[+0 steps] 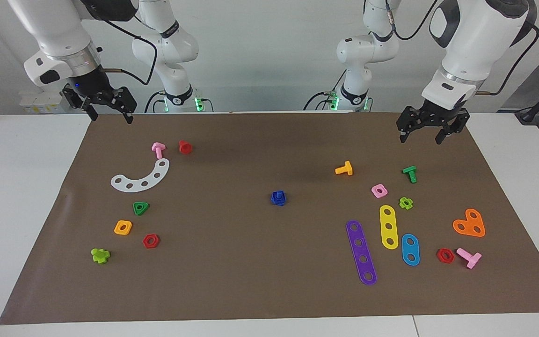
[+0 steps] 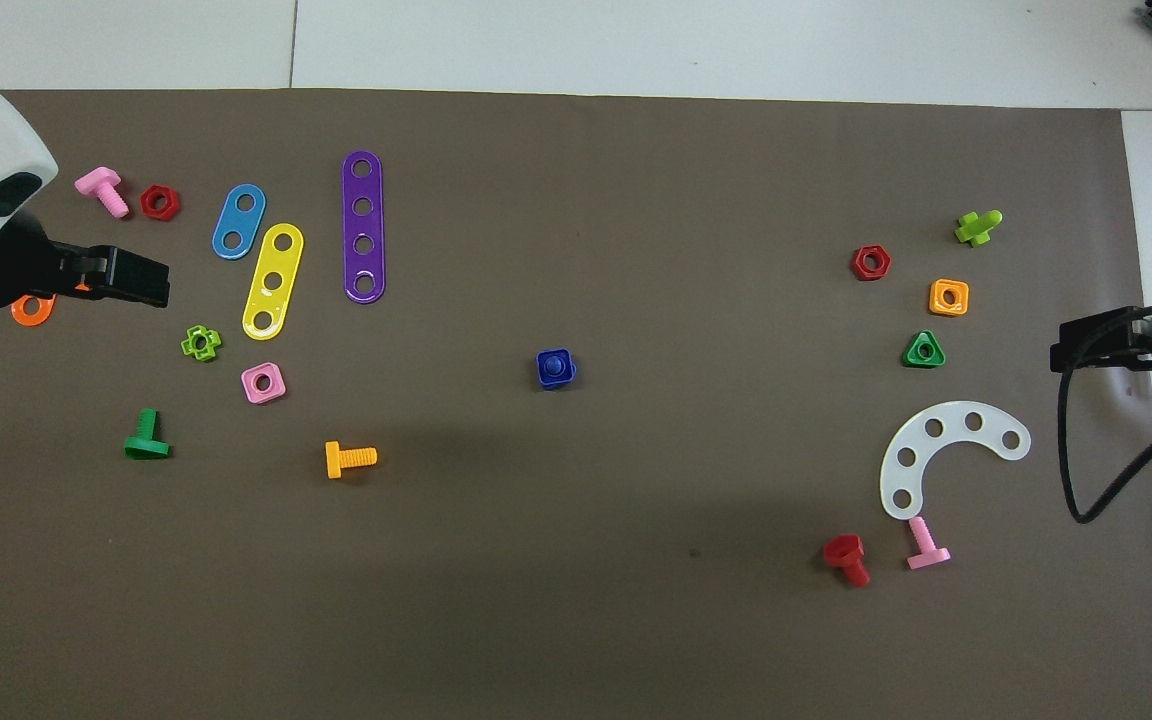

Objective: Unscrew and place screws in storage area

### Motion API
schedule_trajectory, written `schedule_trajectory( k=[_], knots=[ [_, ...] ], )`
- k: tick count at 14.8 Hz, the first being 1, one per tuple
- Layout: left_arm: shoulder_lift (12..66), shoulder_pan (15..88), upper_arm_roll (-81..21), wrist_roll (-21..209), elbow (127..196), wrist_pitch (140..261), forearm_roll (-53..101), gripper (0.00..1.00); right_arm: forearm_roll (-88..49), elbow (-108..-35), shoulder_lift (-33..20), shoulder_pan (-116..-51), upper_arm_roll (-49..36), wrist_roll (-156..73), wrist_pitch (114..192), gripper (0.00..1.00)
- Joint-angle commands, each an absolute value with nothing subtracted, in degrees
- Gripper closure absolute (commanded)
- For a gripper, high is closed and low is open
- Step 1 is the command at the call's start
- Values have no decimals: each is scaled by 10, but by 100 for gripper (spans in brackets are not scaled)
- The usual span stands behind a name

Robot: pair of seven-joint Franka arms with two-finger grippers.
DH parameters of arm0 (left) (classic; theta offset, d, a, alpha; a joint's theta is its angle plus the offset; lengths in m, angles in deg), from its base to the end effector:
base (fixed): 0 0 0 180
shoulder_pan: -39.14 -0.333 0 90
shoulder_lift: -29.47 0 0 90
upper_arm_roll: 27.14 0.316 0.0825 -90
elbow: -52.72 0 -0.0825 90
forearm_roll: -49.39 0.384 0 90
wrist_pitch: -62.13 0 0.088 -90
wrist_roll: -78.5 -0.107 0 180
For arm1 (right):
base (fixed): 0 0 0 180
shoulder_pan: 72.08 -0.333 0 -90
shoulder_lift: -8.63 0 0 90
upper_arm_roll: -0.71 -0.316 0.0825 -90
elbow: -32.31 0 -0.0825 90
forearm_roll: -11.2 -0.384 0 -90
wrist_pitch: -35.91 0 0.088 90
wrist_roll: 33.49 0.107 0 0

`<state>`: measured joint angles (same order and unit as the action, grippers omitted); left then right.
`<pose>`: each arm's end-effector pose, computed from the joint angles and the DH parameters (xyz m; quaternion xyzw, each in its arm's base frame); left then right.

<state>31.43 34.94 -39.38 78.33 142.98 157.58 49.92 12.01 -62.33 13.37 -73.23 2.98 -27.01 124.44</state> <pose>0.5686 -0.0773 0.6121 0.9970 -0.0717 0.0286 0.0010 0.5252 -0.0127 0.6288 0.9977 -0.0663 -0.0117 0.0060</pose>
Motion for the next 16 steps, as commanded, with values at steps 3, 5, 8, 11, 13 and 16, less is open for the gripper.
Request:
schedule_trajectory(
  k=[3, 5, 8, 11, 13, 16],
  knots=[
    [296, 343, -396, 772, 1450, 1586, 490, 0, 117, -625, 137, -729, 28, -281, 1237, 0],
    [296, 348, -397, 770, 1454, 1586, 490, 0, 117, -624, 137, -729, 28, -281, 1238, 0],
    [286, 351, -401, 782, 1478, 1617, 488, 0, 117, -624, 137, -729, 28, -281, 1238, 0],
    [281, 390, -403, 820, 1498, 1631, 485, 0, 117, -624, 137, -729, 28, -281, 1238, 0],
    [289, 424, -403, 866, 1498, 1643, 485, 0, 117, -624, 137, -730, 28, -281, 1237, 0],
    [319, 485, -401, 950, 1498, 1677, 485, 0, 117, -624, 137, -729, 28, -281, 1238, 0]
  ],
)
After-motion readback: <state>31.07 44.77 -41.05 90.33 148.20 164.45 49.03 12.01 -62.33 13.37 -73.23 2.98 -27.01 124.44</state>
